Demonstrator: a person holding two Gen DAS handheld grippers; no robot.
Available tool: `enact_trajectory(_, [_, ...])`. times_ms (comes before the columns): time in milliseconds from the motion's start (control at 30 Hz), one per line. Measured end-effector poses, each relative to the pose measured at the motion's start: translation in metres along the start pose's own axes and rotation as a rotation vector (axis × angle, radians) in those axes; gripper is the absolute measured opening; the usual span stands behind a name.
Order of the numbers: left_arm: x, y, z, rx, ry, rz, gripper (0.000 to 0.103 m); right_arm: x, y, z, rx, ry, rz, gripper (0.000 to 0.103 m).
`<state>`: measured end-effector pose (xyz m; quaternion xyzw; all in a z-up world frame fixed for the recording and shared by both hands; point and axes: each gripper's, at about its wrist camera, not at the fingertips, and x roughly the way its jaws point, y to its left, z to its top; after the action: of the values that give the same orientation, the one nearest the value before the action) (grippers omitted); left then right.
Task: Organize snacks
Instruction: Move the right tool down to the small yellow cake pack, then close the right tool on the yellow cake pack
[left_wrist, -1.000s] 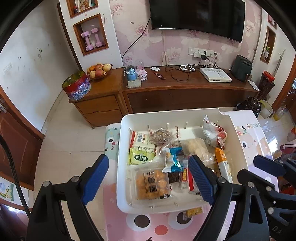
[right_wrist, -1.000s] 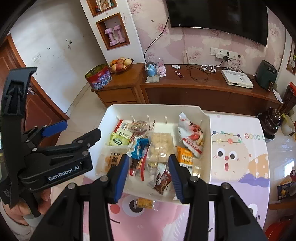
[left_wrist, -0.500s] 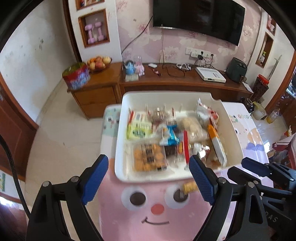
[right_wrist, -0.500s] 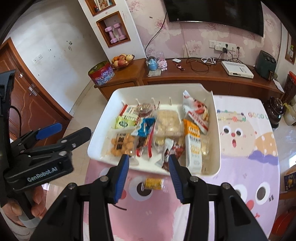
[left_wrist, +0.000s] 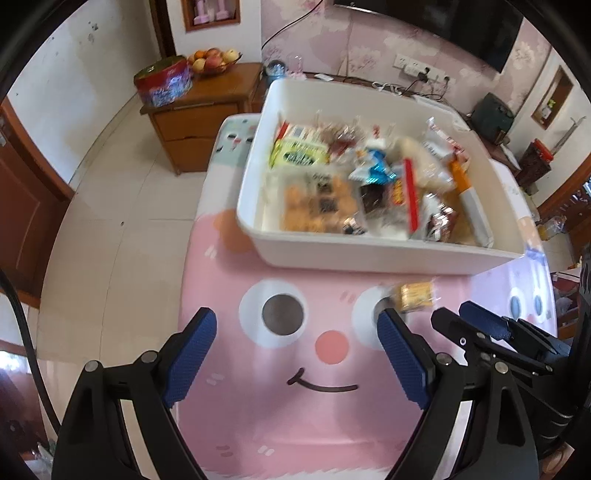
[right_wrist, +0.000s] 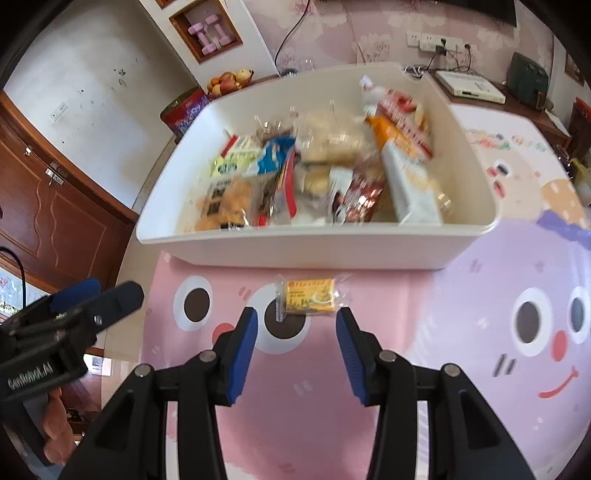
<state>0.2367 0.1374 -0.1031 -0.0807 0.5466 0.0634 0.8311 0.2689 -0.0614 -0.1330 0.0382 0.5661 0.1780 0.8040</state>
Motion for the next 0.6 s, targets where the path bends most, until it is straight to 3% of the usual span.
enact_trajectory(233, [0.032,0.016,-0.005,-0.049,0.025,0.026,0.088,0.039,0.003,0.0,0.003,0.012,-0.041,0.045])
enact_trajectory(600, [0.06,0.031,-0.001,-0.112,0.03,0.051,0.088,0.053,0.02,0.006,-0.119,-0.083,-0.222,0.048])
